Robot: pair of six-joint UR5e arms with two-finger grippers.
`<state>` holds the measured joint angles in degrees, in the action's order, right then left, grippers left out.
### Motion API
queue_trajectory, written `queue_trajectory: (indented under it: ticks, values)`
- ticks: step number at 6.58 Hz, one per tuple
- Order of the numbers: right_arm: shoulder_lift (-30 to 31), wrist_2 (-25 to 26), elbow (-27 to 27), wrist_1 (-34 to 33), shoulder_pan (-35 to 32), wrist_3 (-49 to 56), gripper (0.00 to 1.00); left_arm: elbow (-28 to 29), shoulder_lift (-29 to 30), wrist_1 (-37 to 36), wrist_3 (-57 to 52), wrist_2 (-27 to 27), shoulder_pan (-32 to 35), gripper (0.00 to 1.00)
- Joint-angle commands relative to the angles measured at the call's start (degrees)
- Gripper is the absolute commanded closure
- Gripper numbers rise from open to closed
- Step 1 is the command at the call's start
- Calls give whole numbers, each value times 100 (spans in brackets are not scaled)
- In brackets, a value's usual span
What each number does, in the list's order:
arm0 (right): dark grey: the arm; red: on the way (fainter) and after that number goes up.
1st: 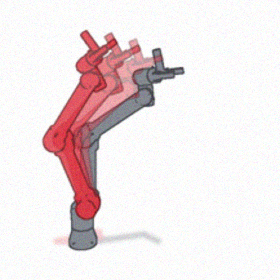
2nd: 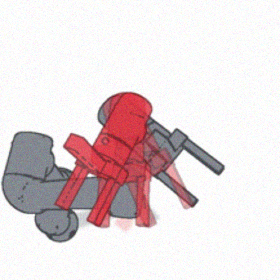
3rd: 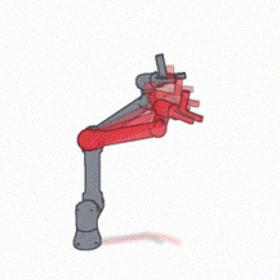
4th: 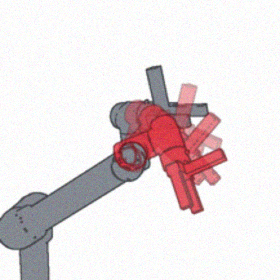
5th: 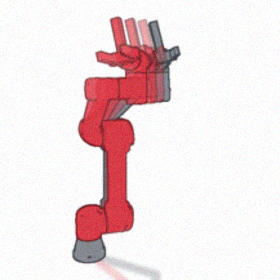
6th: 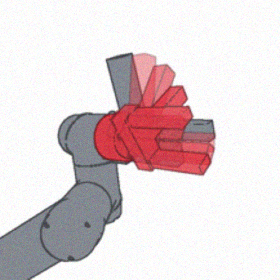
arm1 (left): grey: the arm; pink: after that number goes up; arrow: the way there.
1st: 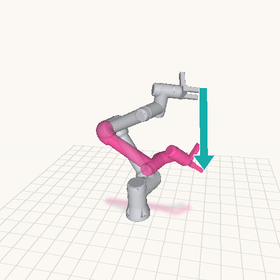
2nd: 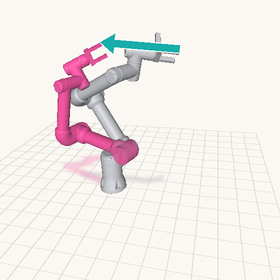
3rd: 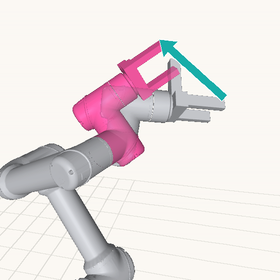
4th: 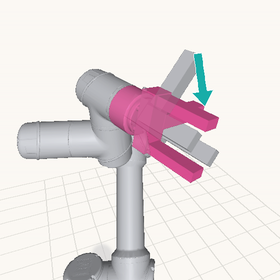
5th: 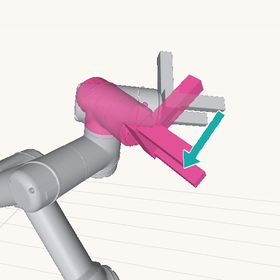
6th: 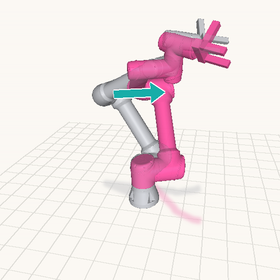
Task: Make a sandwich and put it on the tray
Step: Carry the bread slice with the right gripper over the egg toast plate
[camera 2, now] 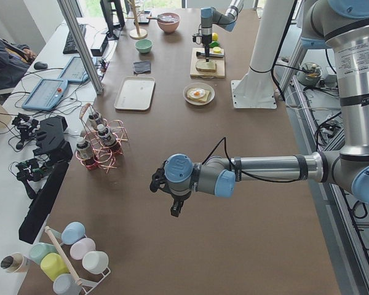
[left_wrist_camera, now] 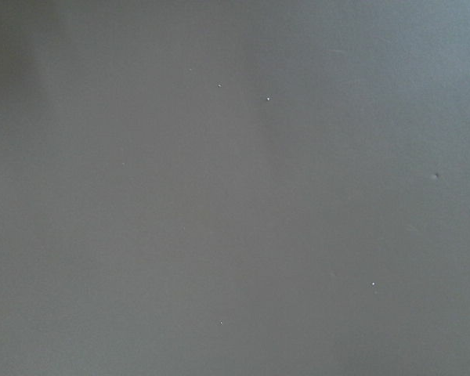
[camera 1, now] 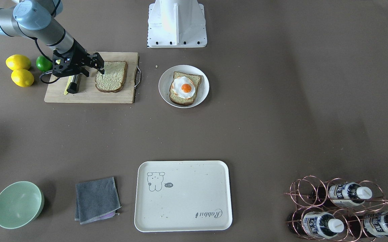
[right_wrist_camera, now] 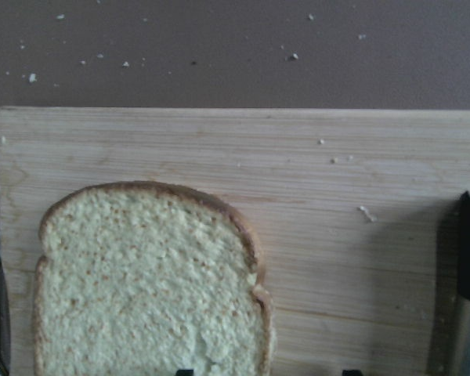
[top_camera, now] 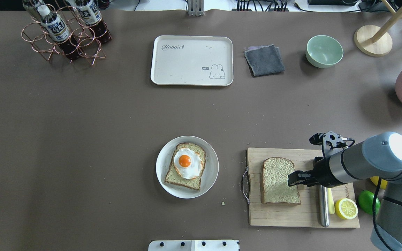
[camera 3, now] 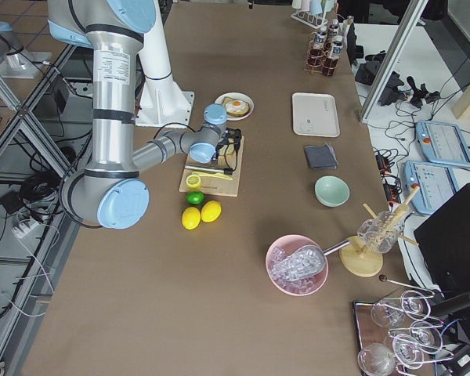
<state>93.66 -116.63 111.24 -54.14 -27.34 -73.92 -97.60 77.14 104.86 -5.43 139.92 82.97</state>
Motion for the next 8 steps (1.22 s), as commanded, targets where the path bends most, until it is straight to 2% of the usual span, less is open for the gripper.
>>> queue_trajectory:
  ticks: [1,2,3,4,8]
  values:
    - [-23,0,-32,9,18,0,34,4,-6,0,-11,0,17,2]
    - [-23,0,-32,9,19,-9,52,4,-6,0,-11,-9,96,2]
    - [-23,-9,-23,9,19,-9,86,-5,-6,0,-11,-9,132,2]
    - [-23,-18,20,9,19,-9,100,-14,-6,0,-20,-9,201,2]
    - [-66,-62,723,61,-245,-272,100,-93,-120,9,-29,0,246,2]
